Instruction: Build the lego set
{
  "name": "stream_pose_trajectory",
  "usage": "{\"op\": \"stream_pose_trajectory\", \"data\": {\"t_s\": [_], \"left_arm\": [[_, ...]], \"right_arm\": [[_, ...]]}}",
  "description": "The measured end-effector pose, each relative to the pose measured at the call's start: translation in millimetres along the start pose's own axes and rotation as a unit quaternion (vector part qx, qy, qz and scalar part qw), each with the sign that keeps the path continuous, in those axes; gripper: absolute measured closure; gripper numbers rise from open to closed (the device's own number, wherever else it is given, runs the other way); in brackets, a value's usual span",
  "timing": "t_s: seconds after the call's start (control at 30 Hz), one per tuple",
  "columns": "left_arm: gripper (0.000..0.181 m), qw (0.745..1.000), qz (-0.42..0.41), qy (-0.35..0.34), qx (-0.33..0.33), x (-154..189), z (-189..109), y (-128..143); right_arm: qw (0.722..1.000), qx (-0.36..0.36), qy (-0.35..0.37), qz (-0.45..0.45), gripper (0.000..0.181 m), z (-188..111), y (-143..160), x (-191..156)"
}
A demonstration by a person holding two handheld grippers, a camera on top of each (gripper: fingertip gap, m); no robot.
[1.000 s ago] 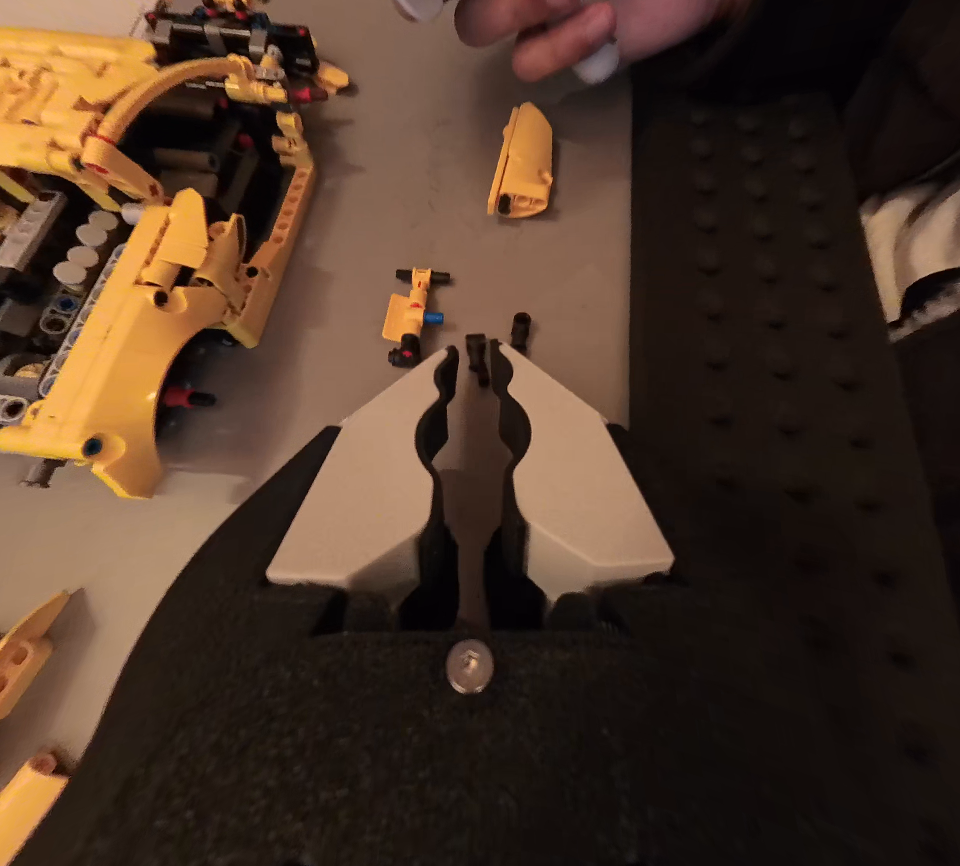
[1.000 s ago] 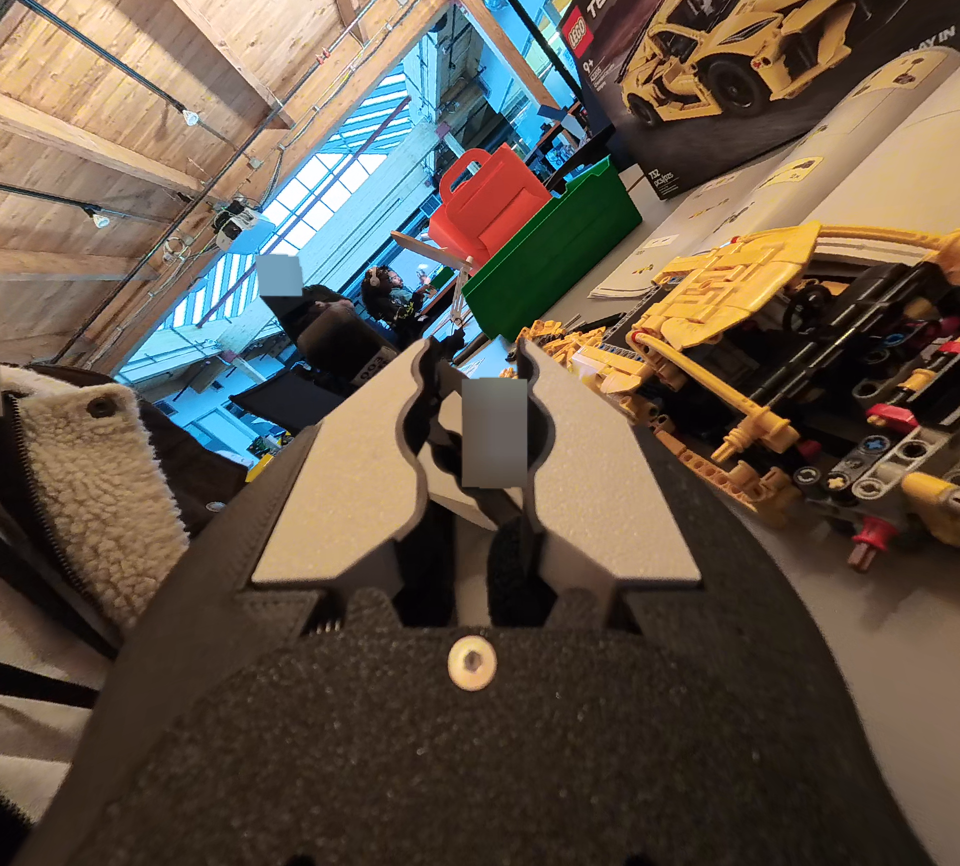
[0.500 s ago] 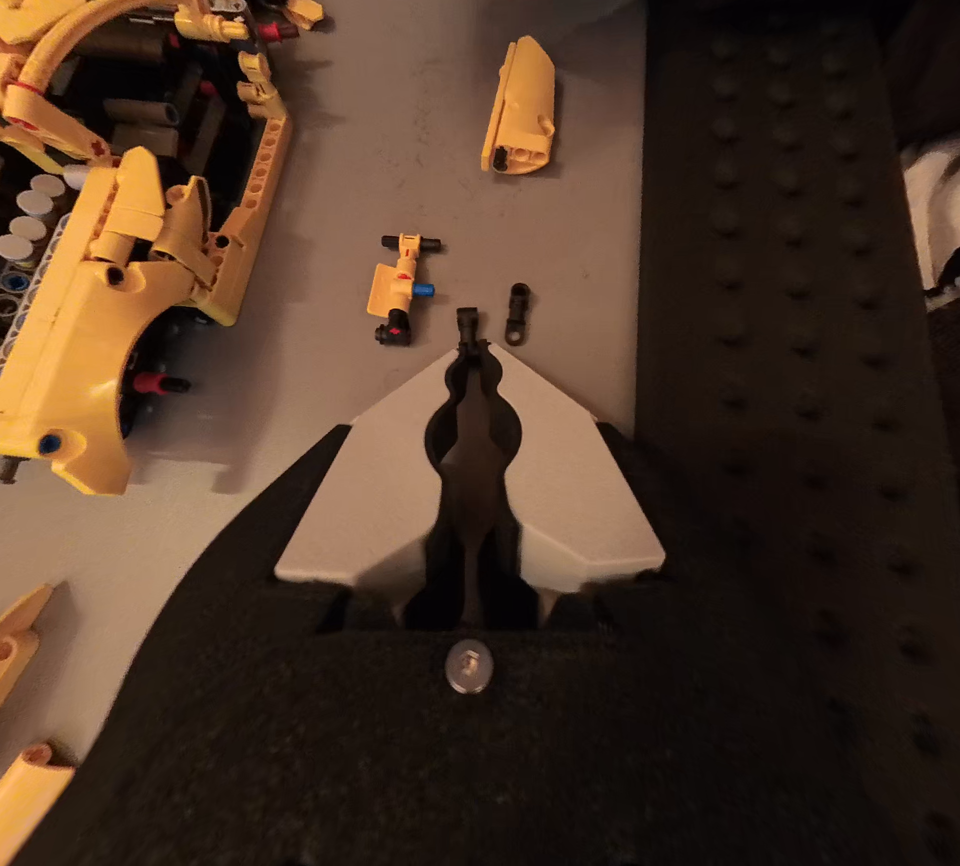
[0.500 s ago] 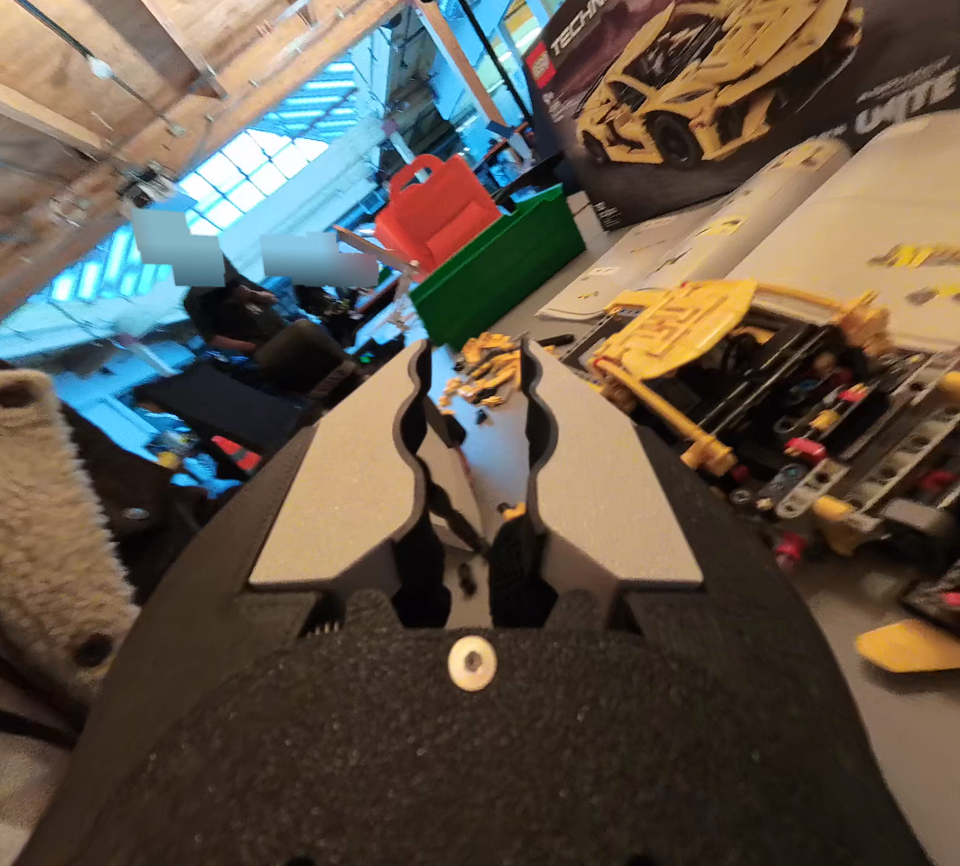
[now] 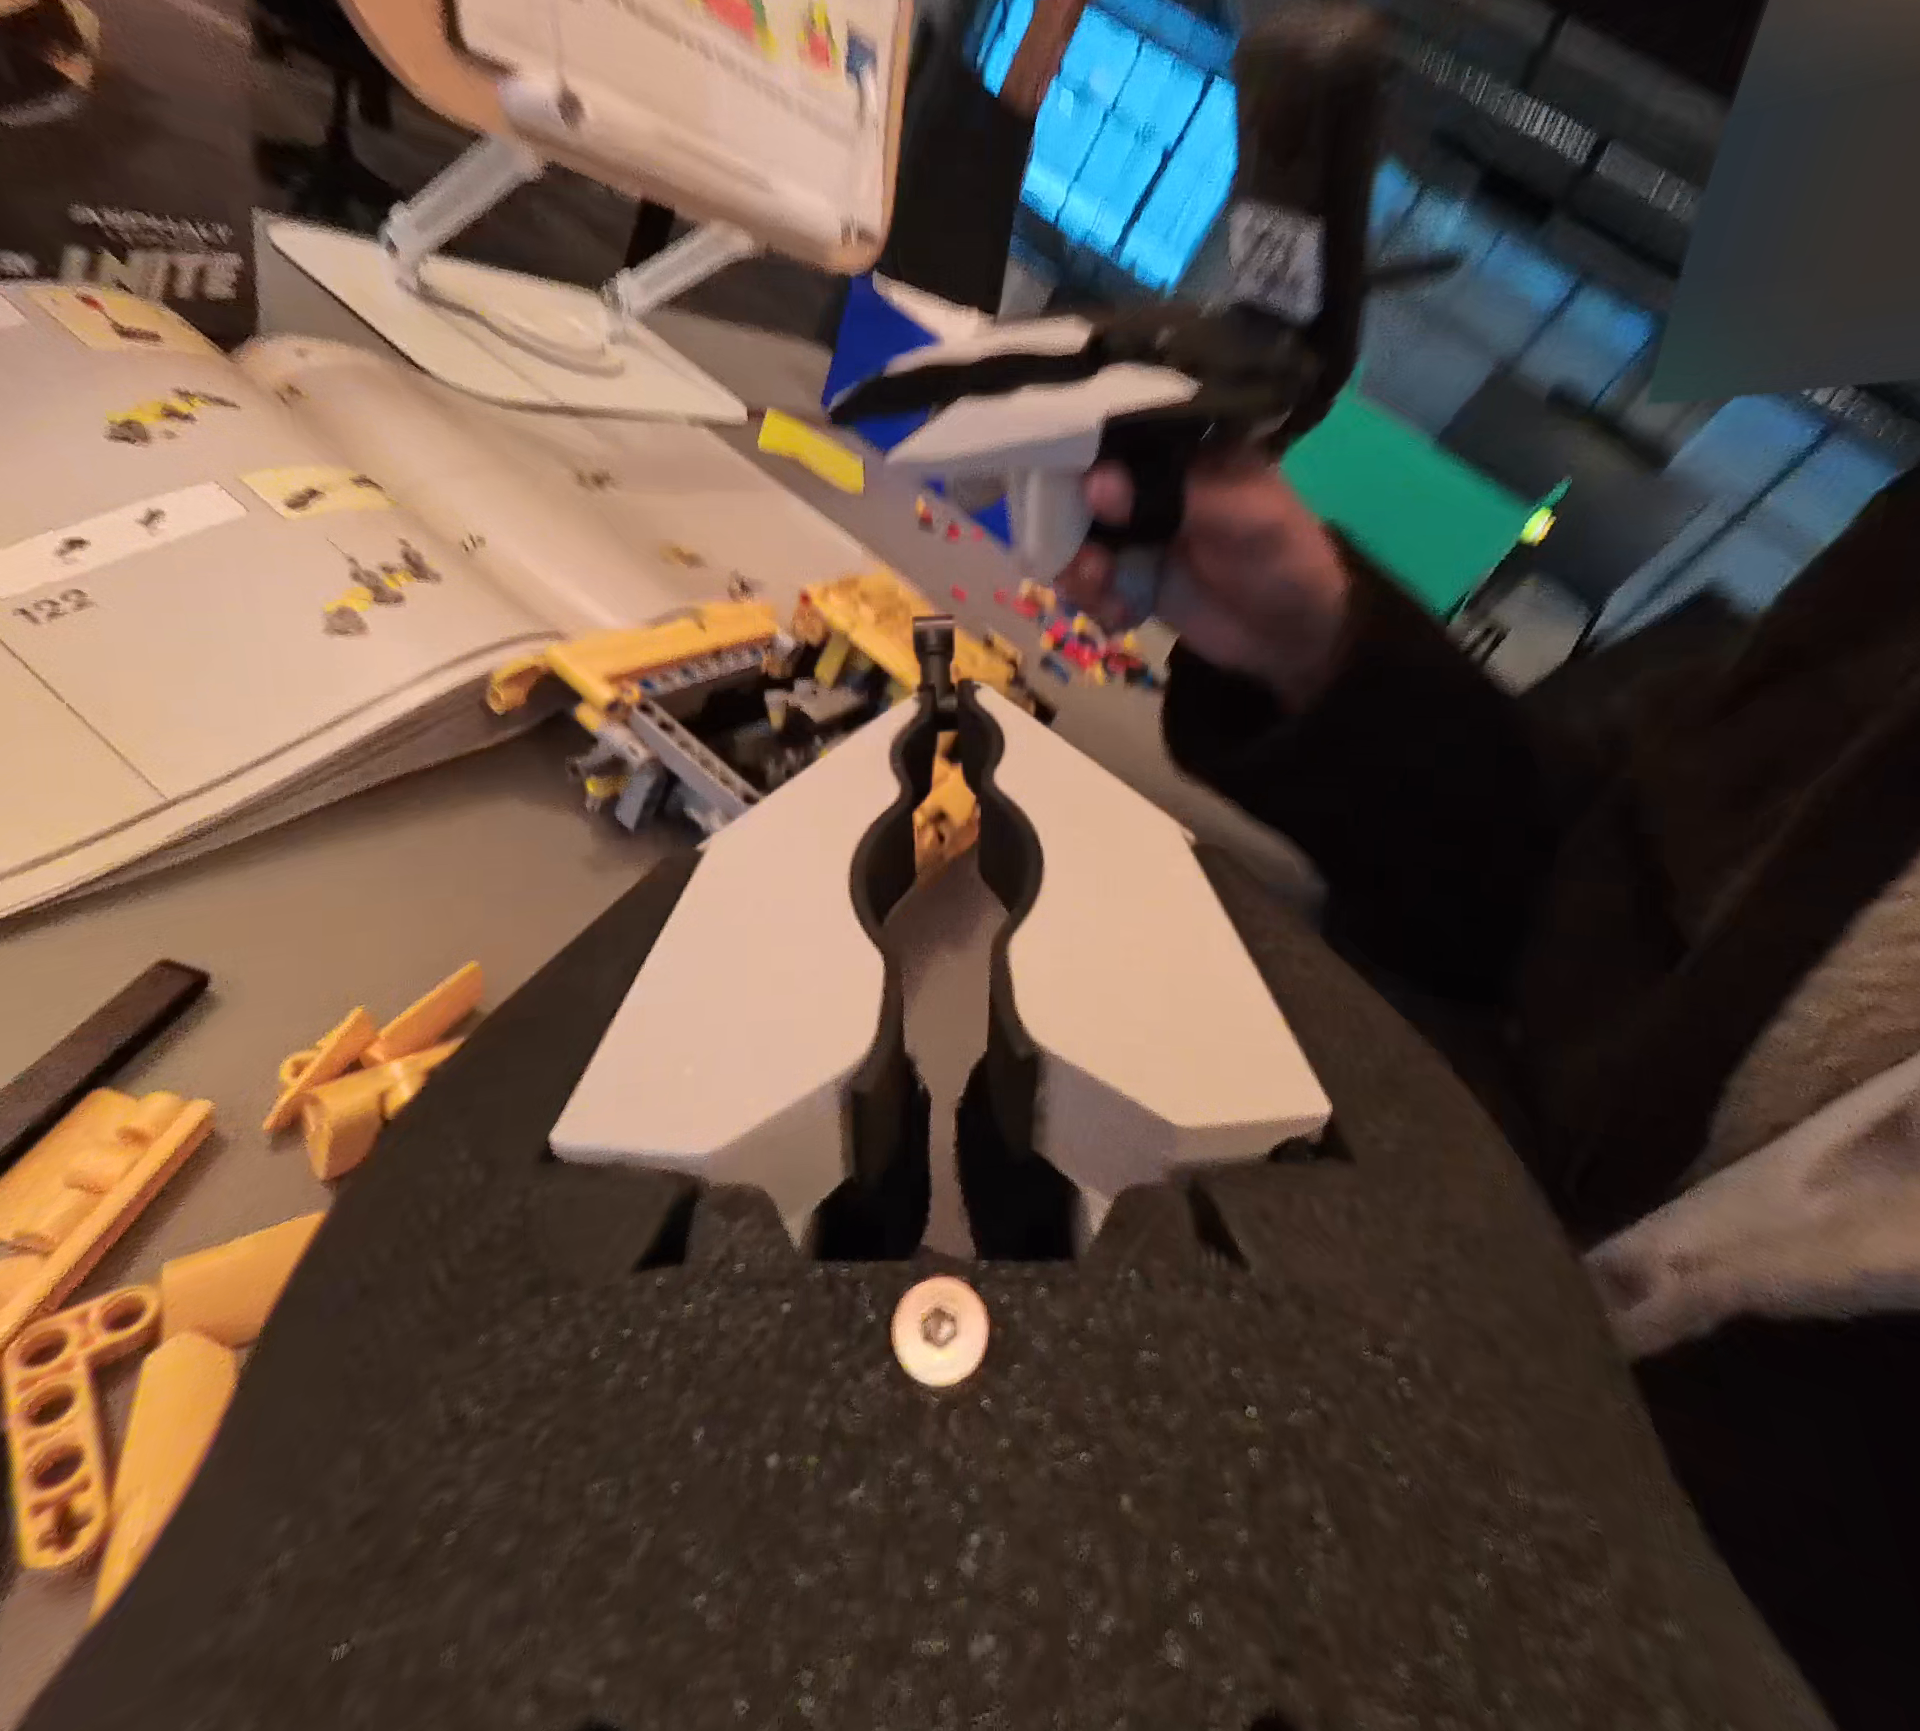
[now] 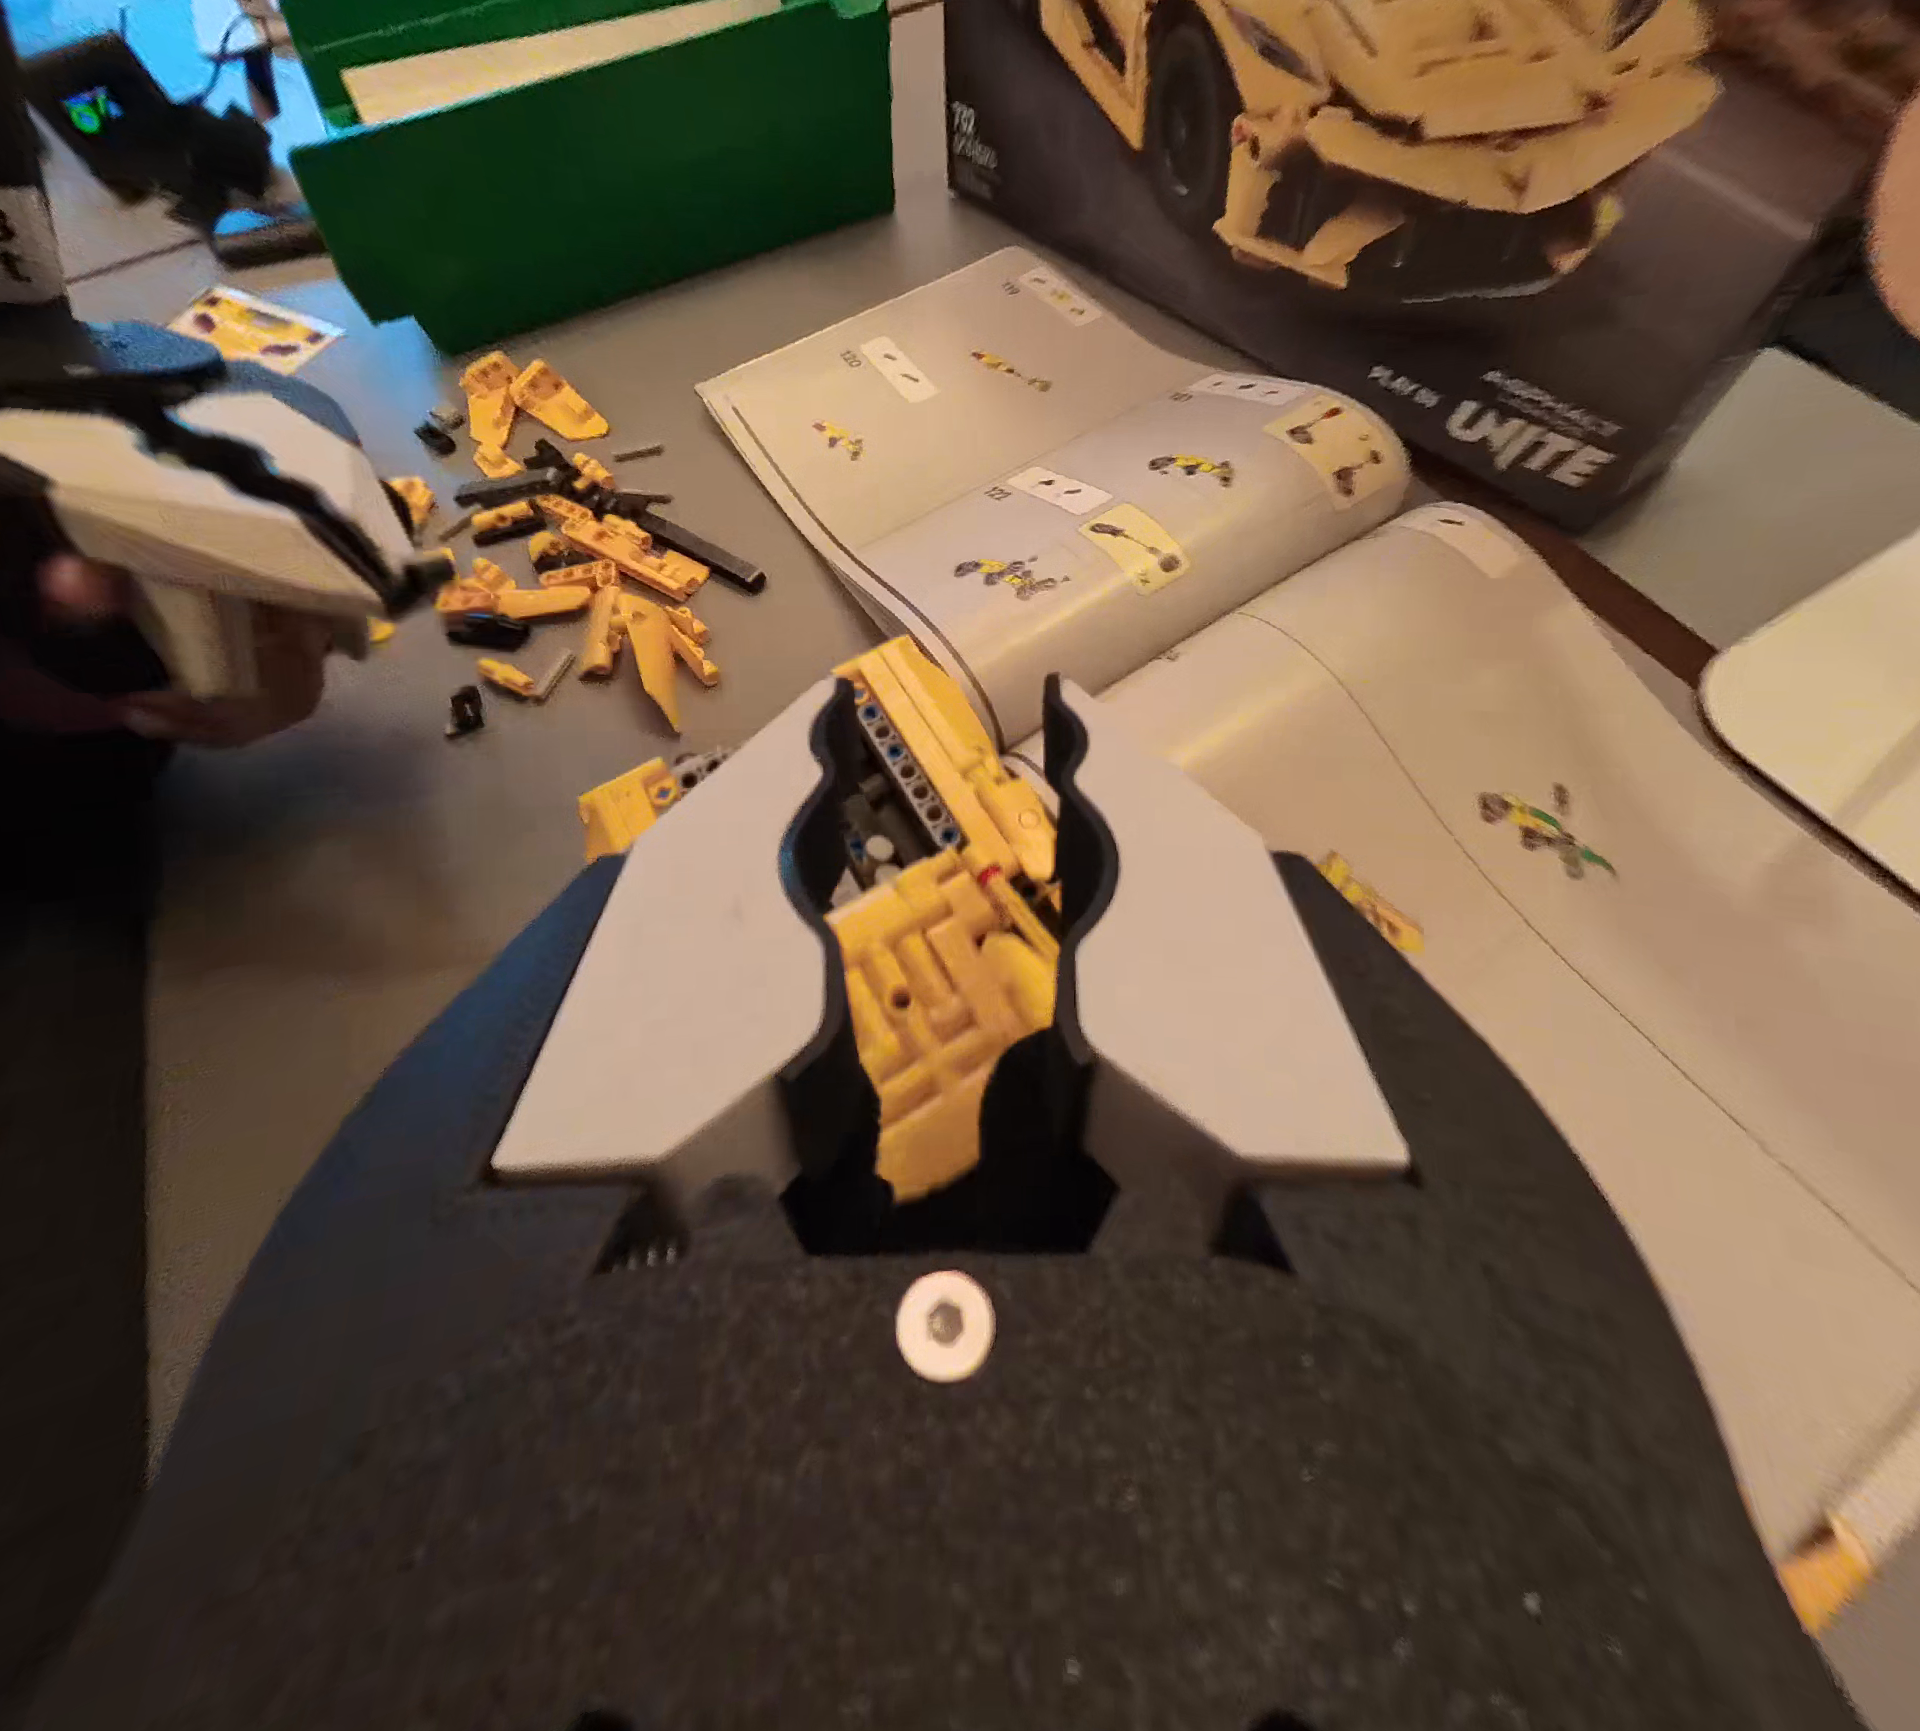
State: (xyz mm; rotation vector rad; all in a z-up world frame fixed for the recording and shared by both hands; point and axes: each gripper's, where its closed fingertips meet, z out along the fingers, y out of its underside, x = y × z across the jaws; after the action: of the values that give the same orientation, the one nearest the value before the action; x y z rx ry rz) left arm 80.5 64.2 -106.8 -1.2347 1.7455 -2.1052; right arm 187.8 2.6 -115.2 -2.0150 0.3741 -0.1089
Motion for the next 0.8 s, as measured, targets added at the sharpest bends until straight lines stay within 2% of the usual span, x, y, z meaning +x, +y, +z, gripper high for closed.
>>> {"op": "stream_pose_trajectory", "data": {"t_s": [0.13,0.33,0.53,0.8], "left_arm": [[0.178,0.998,-0.029,-0.002,0.056,-10,-12,-22],[0.178,0.997,-0.034,-0.048,0.051,-29,-16,-20],[0.178,0.993,-0.032,-0.106,0.042,-50,-21,-16],[0.178,0.993,-0.044,-0.108,0.027,-55,-19,-9]], "right_arm": [[0.999,-0.042,-0.026,-0.006,0.149,30,-4,9],[0.993,-0.113,-0.022,-0.024,0.151,41,16,19],[0.994,-0.102,-0.034,0.007,0.149,40,18,25],[0.994,-0.099,-0.043,0.004,0.146,45,27,24]]}}
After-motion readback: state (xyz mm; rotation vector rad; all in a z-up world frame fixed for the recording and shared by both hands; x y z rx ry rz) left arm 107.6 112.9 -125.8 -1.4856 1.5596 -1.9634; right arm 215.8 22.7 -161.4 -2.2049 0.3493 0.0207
